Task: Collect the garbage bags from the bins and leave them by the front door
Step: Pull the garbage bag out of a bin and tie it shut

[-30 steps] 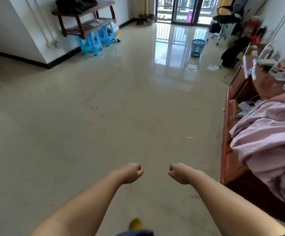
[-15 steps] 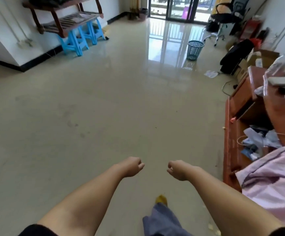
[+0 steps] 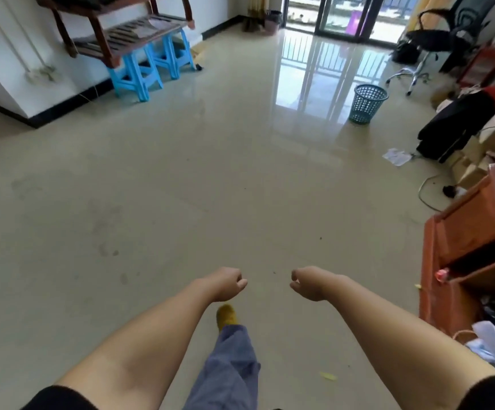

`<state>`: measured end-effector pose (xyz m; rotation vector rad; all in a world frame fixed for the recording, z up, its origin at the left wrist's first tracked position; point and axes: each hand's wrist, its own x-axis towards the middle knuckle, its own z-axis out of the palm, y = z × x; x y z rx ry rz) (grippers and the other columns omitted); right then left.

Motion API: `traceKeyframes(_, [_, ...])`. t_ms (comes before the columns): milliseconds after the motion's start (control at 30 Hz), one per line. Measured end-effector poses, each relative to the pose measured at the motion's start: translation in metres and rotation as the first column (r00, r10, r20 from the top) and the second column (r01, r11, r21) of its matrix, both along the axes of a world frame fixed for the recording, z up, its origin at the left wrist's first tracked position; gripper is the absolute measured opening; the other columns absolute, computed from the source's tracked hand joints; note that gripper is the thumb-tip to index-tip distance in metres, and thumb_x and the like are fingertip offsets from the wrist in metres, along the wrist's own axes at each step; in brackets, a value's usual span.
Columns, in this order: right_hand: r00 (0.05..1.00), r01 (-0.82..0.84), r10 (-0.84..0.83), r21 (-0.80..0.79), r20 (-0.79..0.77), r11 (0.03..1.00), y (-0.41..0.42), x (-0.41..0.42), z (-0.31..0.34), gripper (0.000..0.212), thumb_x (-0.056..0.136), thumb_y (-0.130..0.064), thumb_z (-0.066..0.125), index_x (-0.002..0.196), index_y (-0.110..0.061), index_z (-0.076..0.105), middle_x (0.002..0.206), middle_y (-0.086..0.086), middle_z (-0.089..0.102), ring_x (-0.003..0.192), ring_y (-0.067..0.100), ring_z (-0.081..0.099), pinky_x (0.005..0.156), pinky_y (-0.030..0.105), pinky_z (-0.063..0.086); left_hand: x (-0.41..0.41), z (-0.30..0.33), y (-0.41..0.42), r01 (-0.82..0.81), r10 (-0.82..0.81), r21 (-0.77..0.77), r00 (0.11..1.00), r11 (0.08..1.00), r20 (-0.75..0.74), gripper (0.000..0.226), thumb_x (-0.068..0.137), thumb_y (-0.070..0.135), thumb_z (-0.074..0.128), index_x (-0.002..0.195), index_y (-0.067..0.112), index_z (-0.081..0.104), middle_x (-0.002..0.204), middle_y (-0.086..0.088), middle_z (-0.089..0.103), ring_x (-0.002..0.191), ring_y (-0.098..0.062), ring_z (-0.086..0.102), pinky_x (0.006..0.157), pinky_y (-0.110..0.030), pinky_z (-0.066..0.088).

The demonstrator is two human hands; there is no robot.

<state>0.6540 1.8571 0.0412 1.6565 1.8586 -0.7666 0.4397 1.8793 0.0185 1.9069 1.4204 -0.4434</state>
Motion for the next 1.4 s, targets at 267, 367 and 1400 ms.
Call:
traceKeyframes(267, [0.995, 0.095, -0.094, 0.040, -0.031, 0.995, 0.214, 0.013, 0.015, 0.044, 0.101, -0.033, 0.030, 0.135, -0.007, 0.041, 0.139, 0.013, 0.047, 0.126, 0.030, 0.046, 0.102, 0.036, 0.037, 0.007, 0.014, 0.235, 0.088, -0.085, 0.033, 0.994, 0.996, -0.075, 0.040, 0.098, 0.034, 0.035, 0.112, 0.004, 0.057, 0.121, -0.018, 0.060, 0.109, -0.032, 0.056, 0.090, -0.036, 0.045])
traceKeyframes(367, [0.989, 0.141, -0.136, 0.089, -0.059, 0.986, 0.283, 0.028, 0.017, 0.040, 0.100, -0.032, 0.034, 0.127, -0.007, 0.049, 0.131, 0.015, 0.054, 0.118, 0.032, 0.052, 0.096, 0.037, 0.041, 0.023, 0.020, 0.311, 0.125, -0.120, 0.061, 0.989, 0.990, -0.082, 0.040, 0.098, 0.034, 0.036, 0.111, 0.004, 0.058, 0.120, -0.018, 0.060, 0.108, -0.032, 0.057, 0.092, -0.037, 0.046])
traceKeyframes(1400, [0.993, 0.102, -0.101, -0.011, 0.052, 0.995, 0.993, 0.242, 0.006, 0.046, 0.101, -0.034, 0.027, 0.138, -0.010, 0.037, 0.141, 0.012, 0.044, 0.128, 0.029, 0.044, 0.102, 0.037, 0.037, 0.236, 0.013, 1.018, 0.043, -0.043, 0.031, 0.999, 0.999, -0.009, 0.040, 0.099, 0.032, 0.035, 0.120, 0.004, 0.055, 0.127, -0.016, 0.056, 0.114, -0.031, 0.053, 0.093, -0.034, 0.042])
